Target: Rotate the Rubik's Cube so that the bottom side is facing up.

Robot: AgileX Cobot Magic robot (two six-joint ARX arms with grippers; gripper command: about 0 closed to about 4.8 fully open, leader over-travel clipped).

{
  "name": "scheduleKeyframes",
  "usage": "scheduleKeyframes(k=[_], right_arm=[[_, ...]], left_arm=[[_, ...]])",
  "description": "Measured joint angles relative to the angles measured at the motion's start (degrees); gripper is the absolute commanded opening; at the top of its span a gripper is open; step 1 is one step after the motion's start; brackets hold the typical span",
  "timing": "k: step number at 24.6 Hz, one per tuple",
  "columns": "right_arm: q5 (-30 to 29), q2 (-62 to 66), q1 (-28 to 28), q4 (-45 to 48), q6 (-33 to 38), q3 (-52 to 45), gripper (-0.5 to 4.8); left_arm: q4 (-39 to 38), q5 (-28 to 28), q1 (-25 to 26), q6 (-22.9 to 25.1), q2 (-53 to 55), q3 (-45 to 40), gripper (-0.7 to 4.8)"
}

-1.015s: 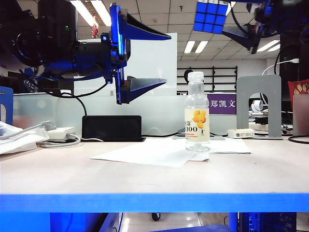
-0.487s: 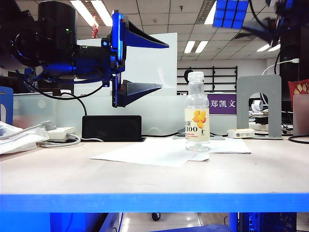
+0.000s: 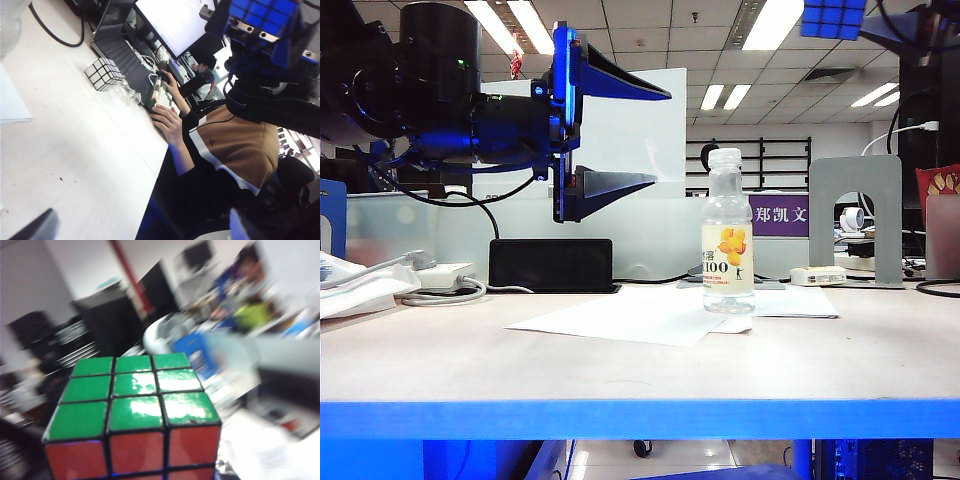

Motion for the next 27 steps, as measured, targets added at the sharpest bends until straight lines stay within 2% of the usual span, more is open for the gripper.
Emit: scheduleKeyframes(k=[4, 10, 13, 16, 21, 27], right_arm=[[4.3, 0.0, -2.1, -4.8, -7.6, 0.0, 2.65], [7.1, 0.0, -1.5, -25.1, -26.2, -0.1, 2.65], [12.2, 0.0, 1.6, -32.3, -34.3, -0.1, 2.65], [13.8, -0.5, 2.7, -37.7, -38.9, -0.2, 2.65], [22.9, -8.6, 5.7, -57.2, -54.1, -0.2, 2.65], [30.6, -14.6, 8.1, -74.8, -58.8, -0.2, 2.65]], left_arm=[[0.0, 0.0, 0.1, 0.0, 0.0, 0.0, 4.79], [0.0, -1.1, 0.1, 0.0, 0.0, 0.0, 4.79], [0.0, -1.3, 0.1, 0.0, 0.0, 0.0, 4.79], [0.0, -1.4, 0.1, 0.0, 0.0, 0.0, 4.79], [0.0, -1.3, 0.0, 0.0, 0.0, 0.0, 4.79], [0.0, -0.3, 0.2, 0.0, 0.0, 0.0, 4.79]])
